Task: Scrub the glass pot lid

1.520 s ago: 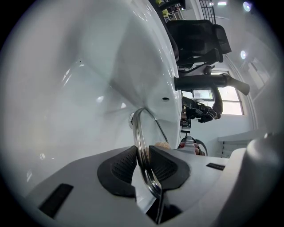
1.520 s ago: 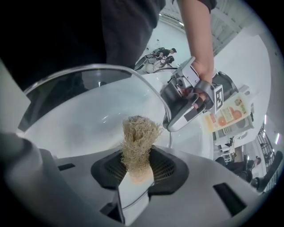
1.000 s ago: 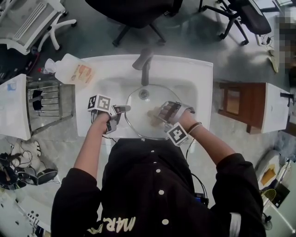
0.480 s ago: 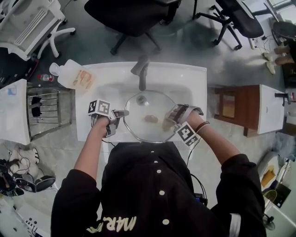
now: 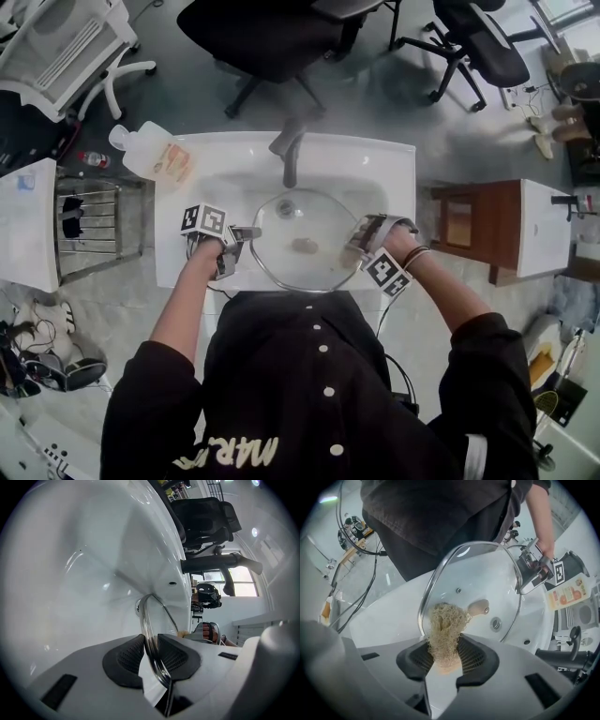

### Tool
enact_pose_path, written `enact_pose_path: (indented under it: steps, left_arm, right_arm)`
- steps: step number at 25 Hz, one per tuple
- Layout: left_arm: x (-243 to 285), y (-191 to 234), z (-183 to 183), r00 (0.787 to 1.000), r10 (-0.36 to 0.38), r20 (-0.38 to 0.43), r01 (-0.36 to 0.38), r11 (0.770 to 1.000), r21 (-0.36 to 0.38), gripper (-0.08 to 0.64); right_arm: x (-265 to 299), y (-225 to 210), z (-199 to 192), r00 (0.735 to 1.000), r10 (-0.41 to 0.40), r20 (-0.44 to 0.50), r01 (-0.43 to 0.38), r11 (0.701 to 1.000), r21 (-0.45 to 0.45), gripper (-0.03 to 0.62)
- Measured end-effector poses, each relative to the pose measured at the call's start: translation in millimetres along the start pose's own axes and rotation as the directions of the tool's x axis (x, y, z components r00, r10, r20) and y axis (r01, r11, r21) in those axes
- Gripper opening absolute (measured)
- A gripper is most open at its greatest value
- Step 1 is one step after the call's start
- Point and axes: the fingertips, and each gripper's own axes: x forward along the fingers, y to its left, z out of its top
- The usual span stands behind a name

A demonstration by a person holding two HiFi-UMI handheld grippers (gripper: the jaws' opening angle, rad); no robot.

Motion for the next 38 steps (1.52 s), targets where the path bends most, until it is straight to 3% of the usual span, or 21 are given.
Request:
enact_pose_path:
  steps: [4,9,15,19,22,28,38]
  left_arm:
    - [1,0,-1,1.0,0.014,-0.001,-0.014,1.0,0.008,0.107]
    - [-1,1,0,1.0,0.017,-0.001,-0.017,1.0,0.011,0.107]
    - [0,0,-1,1.0,0.021,0.0,-0.021,1.0,0.012,0.107]
    - [0,0,0,1.0,0.026,0.001,-0.026,1.0,0.016,0.107]
    - [0,1,-1,1.0,0.026,-0.001,-0.026,1.0,0.016,0.107]
    - [1,3,-5,0.999,0.034,-0.027,-0.033,0.999,0.021,0.109]
    - [0,-3,-2,0.999,-0.004,-0.034,0.004,1.0,0.015,0.11]
  right_arm:
    - [-2,-9,1,1.0,-0.016,0.001,0.016,1.0,0.022,0.14]
    - [-8,-83,32,0.976,-0.209,0.056,0.19,0.952,0.24,0.141]
    - [-1,-145,82,0.944,-0.312,0.108,0.27,0.917,0.295,0.143]
    - [5,-155,93,0.941,-0.318,0.115,0.262,0.901,0.346,0.143]
    - [5,-152,101,0.943,-0.309,0.128,0.253,0.909,0.332,0.141]
    - [0,-127,105,0.961,-0.199,0.191,0.162,0.968,0.191,0.14]
    - [-11,-85,93,0.973,-0.098,0.21,0.083,0.993,0.079,0.14]
